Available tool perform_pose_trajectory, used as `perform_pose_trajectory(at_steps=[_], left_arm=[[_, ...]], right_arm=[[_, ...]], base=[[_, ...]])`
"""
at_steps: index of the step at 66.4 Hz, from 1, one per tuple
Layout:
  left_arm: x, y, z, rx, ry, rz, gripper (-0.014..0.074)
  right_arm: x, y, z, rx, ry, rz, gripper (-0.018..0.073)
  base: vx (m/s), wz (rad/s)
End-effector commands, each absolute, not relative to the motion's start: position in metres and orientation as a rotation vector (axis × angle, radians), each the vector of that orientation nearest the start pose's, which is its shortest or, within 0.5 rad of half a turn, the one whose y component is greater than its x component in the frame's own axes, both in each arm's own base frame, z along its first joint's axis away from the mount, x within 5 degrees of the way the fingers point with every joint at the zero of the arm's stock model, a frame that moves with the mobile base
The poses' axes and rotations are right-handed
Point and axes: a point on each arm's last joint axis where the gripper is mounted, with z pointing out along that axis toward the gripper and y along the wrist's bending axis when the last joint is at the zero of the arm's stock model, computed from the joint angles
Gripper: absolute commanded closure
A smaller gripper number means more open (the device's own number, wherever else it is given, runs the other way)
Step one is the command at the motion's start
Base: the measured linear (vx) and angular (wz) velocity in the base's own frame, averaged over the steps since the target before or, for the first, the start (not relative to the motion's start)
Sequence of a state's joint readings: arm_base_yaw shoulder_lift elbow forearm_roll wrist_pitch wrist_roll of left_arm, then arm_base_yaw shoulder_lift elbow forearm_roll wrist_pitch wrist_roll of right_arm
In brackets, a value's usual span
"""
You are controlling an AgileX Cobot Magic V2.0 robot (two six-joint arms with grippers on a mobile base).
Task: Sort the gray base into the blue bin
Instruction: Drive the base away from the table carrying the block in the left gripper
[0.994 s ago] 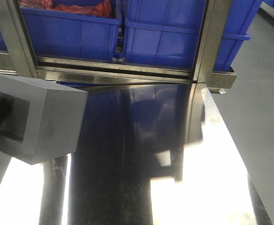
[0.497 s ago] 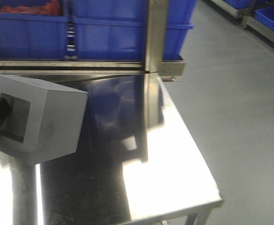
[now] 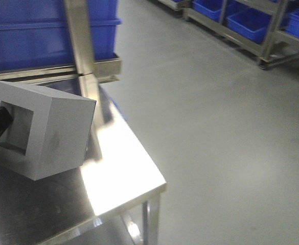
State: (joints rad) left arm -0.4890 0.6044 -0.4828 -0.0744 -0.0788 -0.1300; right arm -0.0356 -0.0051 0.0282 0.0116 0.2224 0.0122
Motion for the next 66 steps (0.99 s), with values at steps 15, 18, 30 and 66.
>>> perform_pose_trajectory(at_steps=[15,18,30,66], left_arm=[[0.1148,-0.0603,0.3523,0.181,1.401,-0.582,0.0603],[0.1148,-0.0603,0.3523,0.181,1.401,-0.582,0.0603],[0.1148,-0.0603,0.3523,0.181,1.401,-0.582,0.0603],[0.1148,-0.0603,0.3523,0.181,1.401,-0.582,0.0603]], right_arm=[[0.0581,-0.0019,0.1887,0.034,1.676,-0.020,0.0564],[0.0581,-0.0019,0.1887,0.034,1.676,-0.020,0.0564],[0.0581,-0.0019,0.1887,0.034,1.676,-0.020,0.0564],[0.0581,-0.0019,0.1887,0.034,1.676,-0.020,0.0564]], base=[[-0.08,-0.57],[-0.05,-0.54],[-0.03,-0.52],[0.05,-0.58]])
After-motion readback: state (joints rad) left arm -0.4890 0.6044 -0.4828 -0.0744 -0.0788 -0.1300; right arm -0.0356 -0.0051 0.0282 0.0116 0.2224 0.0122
